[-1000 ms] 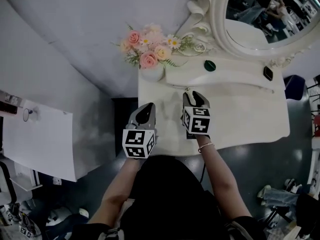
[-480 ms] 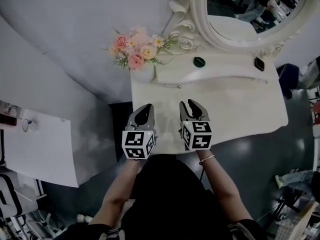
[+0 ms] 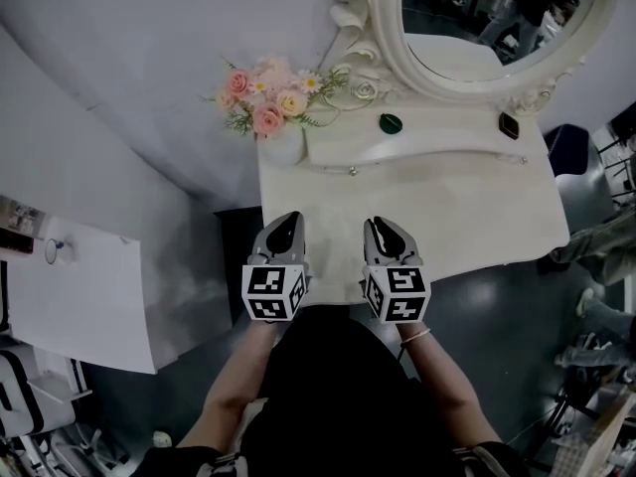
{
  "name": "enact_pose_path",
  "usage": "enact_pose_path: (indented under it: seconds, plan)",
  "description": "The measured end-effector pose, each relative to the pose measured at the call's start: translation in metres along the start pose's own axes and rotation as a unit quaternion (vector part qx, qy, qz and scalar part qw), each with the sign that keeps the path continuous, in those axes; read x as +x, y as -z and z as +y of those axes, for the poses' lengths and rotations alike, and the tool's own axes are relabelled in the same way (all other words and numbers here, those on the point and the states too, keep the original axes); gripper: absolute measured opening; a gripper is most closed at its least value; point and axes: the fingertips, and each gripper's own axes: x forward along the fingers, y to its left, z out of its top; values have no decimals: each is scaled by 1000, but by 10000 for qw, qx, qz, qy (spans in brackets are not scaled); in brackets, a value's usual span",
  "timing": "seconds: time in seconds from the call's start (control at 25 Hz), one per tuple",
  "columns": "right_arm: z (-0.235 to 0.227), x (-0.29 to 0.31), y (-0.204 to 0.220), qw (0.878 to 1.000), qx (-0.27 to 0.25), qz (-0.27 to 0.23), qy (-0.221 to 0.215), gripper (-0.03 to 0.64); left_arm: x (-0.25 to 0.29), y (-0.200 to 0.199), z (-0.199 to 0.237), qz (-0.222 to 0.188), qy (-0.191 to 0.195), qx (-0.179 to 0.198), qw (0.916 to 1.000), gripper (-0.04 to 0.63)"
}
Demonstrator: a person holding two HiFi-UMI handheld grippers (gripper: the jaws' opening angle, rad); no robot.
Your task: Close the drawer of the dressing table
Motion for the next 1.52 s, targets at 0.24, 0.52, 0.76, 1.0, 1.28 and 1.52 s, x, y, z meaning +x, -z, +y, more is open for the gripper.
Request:
enact_pose_path:
  seconds: [0.24,0.52,0.76,1.0,1.28,1.52]
  plan:
    - [1,-10,5,9998,171,-54,18,6,-4,0,-2,-21,-11,8,10000,8]
    - [2,-17,5,9998,174,-113,-40,4,-7,-3,-4,-70,-7,12,10000,8]
    - [1,-19,5,9996,228,-143,-40,3,-7,-6,-4,-93,-13,28,10000,8]
    - [0,-18,7,9996,267,-128,-37,3,-7,-6,-3,-92,-31,35,9999,8]
    - [-3,-17,5,9995,288,-148,-63,3,-5,-7,-5,-89,-23,80,9999,8]
    - [-3,-15,2,9993,299,-167,-127,3,-2,-10,-4,-115,-33,108,9999,8]
